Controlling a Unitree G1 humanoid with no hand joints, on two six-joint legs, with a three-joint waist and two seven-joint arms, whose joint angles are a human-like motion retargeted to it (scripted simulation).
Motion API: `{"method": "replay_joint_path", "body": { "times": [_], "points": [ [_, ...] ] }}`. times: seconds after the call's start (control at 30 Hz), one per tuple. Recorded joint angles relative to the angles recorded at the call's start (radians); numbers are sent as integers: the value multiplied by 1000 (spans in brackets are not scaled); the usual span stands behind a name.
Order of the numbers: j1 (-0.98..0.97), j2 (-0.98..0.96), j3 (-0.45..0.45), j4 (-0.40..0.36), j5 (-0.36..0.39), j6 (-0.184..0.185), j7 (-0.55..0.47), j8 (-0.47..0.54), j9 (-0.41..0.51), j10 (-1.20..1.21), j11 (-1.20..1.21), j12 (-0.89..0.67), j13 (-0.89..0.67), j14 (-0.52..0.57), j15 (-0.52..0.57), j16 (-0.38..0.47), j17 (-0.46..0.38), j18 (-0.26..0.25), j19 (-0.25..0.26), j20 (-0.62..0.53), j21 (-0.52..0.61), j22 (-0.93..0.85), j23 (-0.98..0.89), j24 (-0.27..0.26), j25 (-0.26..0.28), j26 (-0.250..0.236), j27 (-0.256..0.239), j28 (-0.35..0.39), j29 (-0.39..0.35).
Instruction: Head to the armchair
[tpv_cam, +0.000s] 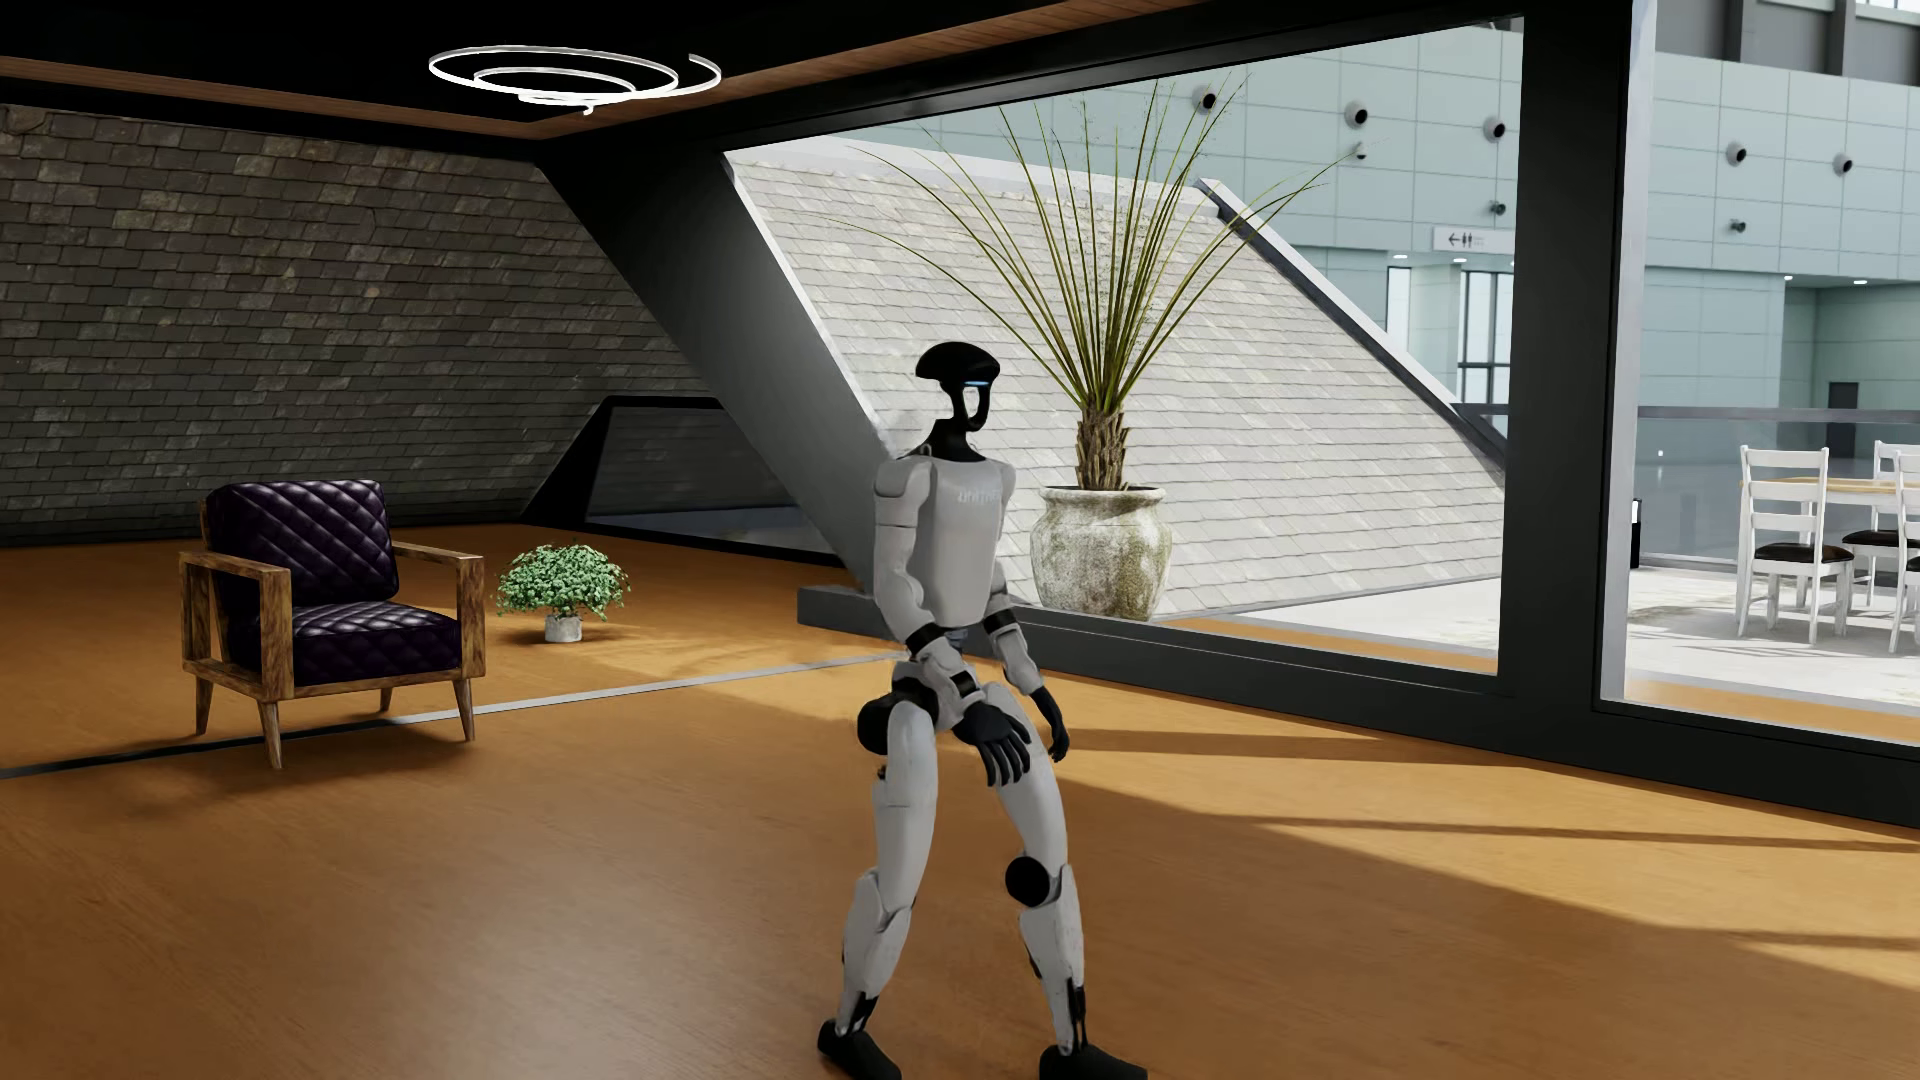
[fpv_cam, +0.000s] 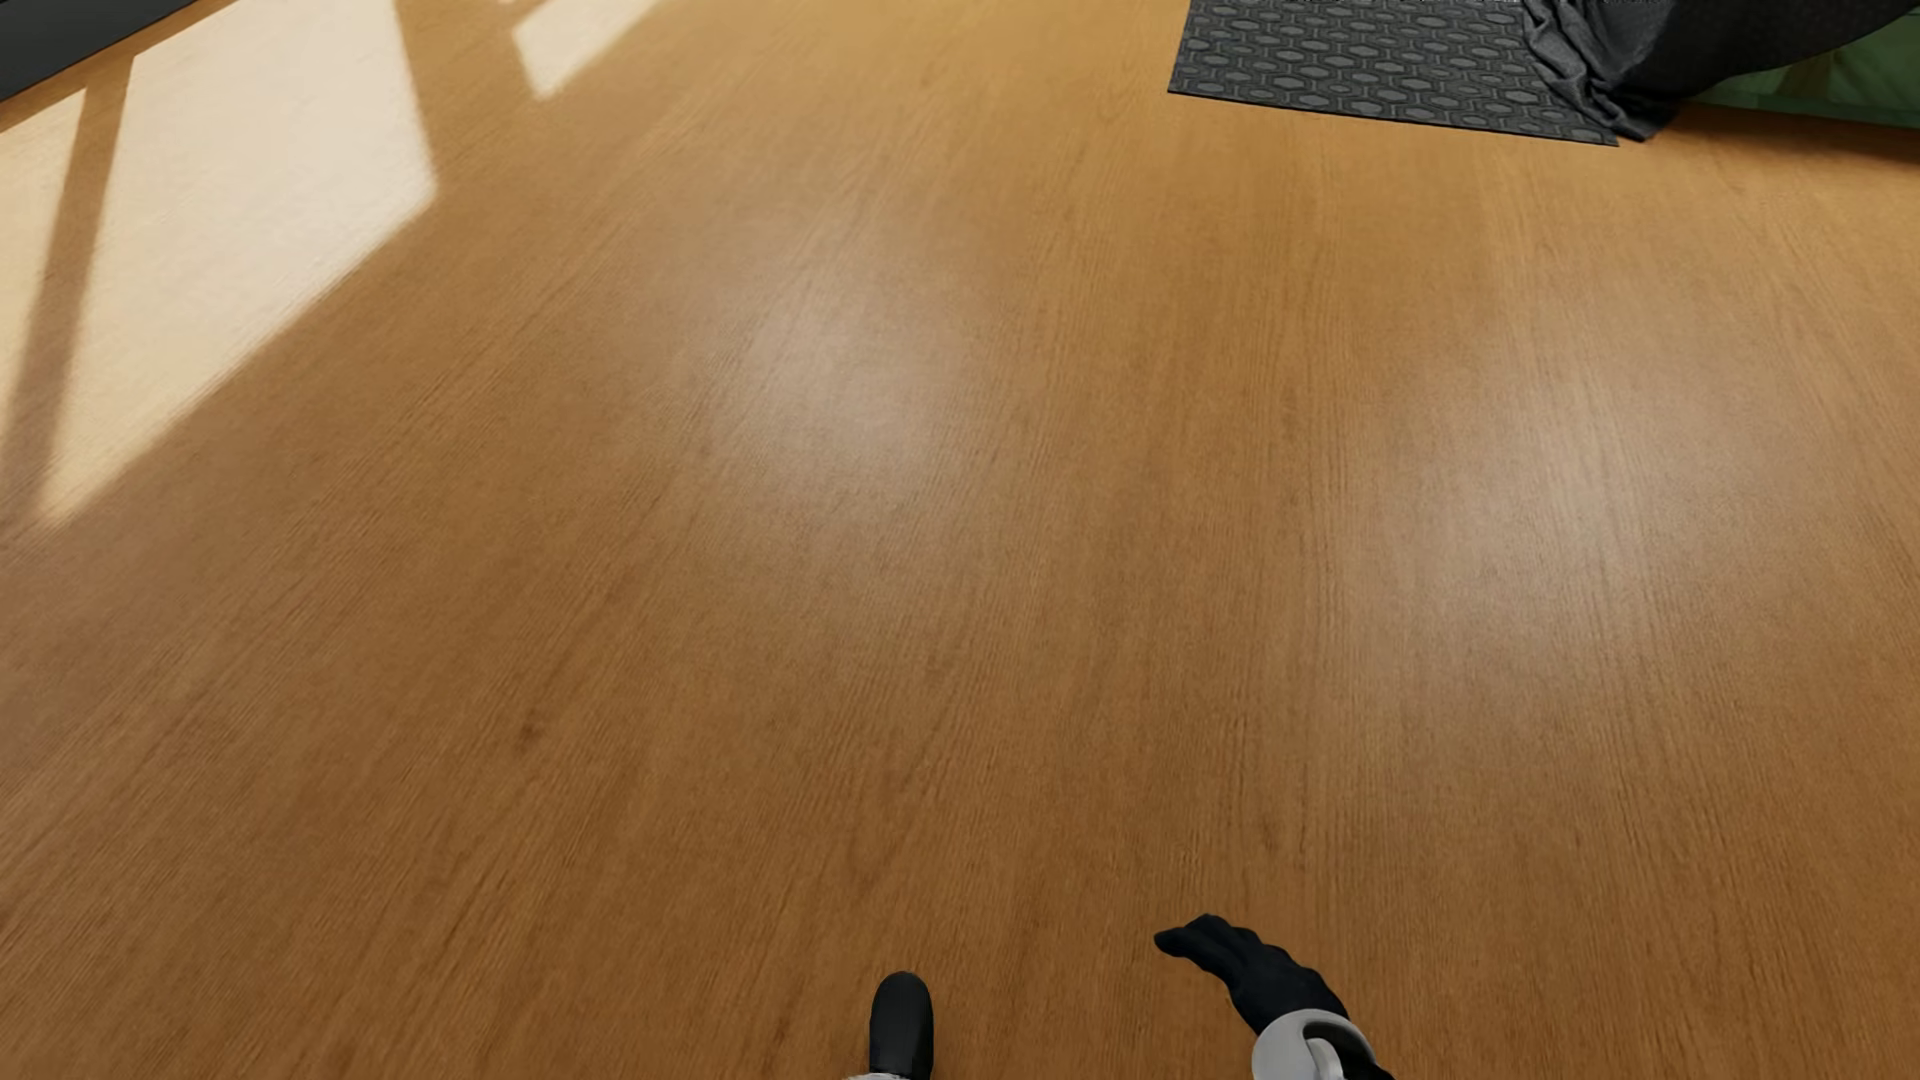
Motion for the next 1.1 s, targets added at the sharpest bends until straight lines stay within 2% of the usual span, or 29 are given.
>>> {"method": "replay_joint_path", "body": {
  "times": [0.03, 0.07, 0.1, 0.17, 0.2, 0.3, 0.33, 0.37, 0.47, 0.57, 0.63, 0.67, 0.73, 0.77, 0.8, 0.83, 0.87, 0.9, 0.97, 1.0, 1.03, 1.1],
  "points": [
    [8, 28, 5, -13, -3, -5, -16, 14, -1, 2, -3, 6, 2, 64, 2, -16, 1, 30, 4, -2, 1, 17, -2, 12, 9, 9, 10, -3, -3],
    [29, 58, 9, -22, -11, -11, -24, 28, -2, 22, 7, 9, 11, 133, 11, -28, 5, 38, 11, -6, -6, 39, -2, 26, 21, 17, 20, -12, -9],
    [47, 82, 12, -32, -28, -21, -13, 38, -3, 43, 20, 7, 27, 142, 36, -41, 8, 48, 21, -13, -20, 68, 1, 41, 33, 23, 33, -27, -19],
    [94, 99, 12, -61, -76, -48, 12, 51, -6, 83, 91, -9, 75, 78, 155, -57, 20, 80, 52, -20, -52, 127, 21, 66, 52, 27, 64, -68, -23],
    [121, 87, 11, -74, -100, -60, 26, 67, -9, 95, 154, -17, 97, 45, 237, -60, 20, 90, 66, -18, -51, 140, 34, 73, 49, 18, 72, -84, 2],
    [192, -61, 3, -109, -202, -90, 81, 99, -5, 145, 525, -40, 134, -66, 478, -65, -41, 104, 100, -12, 14, 115, 33, 82, -22, -31, 26, -65, 141],
    [215, -136, -2, -124, -256, -102, 104, 105, 0, 166, 672, -56, 143, -104, 567, -66, -64, 107, 134, -24, 12, 108, 17, 88, -36, -45, 20, -56, 151],
    [243, -210, -11, -141, -310, -114, 127, 119, 6, 177, 797, -75, 152, -137, 621, -61, -74, 109, 166, -40, -13, 103, -1, 96, -34, -54, 30, -49, 131],
    [334, -419, -39, -178, -337, -139, 175, 175, 21, 200, 956, -149, 182, -220, 392, -34, -46, 109, 132, -52, -115, 114, -45, 111, 33, -73, 83, -10, 4],
    [413, -548, -68, -192, -310, -137, 179, 142, 20, 199, 732, -228, 208, -269, 216, -14, -37, 102, 101, -43, -145, 87, -76, 89, 64, -87, 79, 40, -1],
    [465, -582, -81, -194, -290, -126, 174, 87, 13, 168, 437, -272, 213, -282, 206, 3, -29, 98, 90, -51, -147, 52, -68, 71, 62, -109, 80, 56, 9],
    [493, -585, -86, -194, -267, -120, 170, 64, 7, 140, 270, -289, 212, -280, 236, 10, -19, 95, 102, -57, -151, 33, -56, 61, 58, -118, 86, 60, 15],
    [552, -569, -91, -198, -213, -106, 158, 56, -4, 89, -46, -310, 213, -283, 297, 11, -1, 90, 149, -72, -165, 4, -28, 36, 48, -129, 102, 60, 30],
    [580, -580, -95, -201, -191, -98, 148, 92, -8, 81, -97, -313, 216, -294, 287, 8, 4, 84, 199, -85, -171, -4, -15, 30, 41, -132, 107, 59, 38],
    [611, -579, -98, -202, -174, -92, 139, 121, -13, 83, -102, -308, 219, -295, 294, 8, 11, 80, 212, -102, -174, -10, -2, 31, 31, -132, 110, 59, 47],
    [643, -568, -101, -195, -154, -84, 127, 135, -19, 79, -83, -295, 223, -285, 352, 11, 21, 74, 142, -118, -177, -13, 10, 38, 21, -130, 111, 59, 54],
    [675, -546, -104, -182, -136, -74, 112, 135, -27, 82, -67, -276, 229, -262, 430, 12, 34, 68, 62, -132, -184, -12, 22, 45, 14, -124, 114, 58, 57],
    [699, -513, -105, -162, -120, -59, 100, 129, -36, 99, -58, -249, 236, -219, 462, 12, 47, 63, 58, -139, -192, -3, 36, 49, 9, -110, 117, 54, 55],
    [698, -453, -102, -105, -81, -21, 85, 109, -54, 203, -39, -181, 243, -70, 407, 4, 66, 25, 25, -139, -201, 41, 71, 49, -5, -60, 122, 25, 56],
    [663, -428, -100, -74, -61, -5, 71, 96, -60, 308, -23, -152, 240, 13, 372, 8, 71, -7, 13, -153, -199, 69, 86, 52, -14, -43, 119, -13, 65],
    [602, -411, -97, -36, -42, 9, 61, 81, -61, 452, 3, -130, 233, 99, 332, 26, 75, -47, -2, -190, -194, 91, 93, 67, -24, -50, 111, -76, 73],
    [435, -384, -92, 46, -3, 34, 21, 44, -53, 779, 73, -97, 199, 276, 249, 108, 86, -151, -30, -283, -181, 87, 106, 115, -40, -118, 75, -209, 58]
  ]
}}
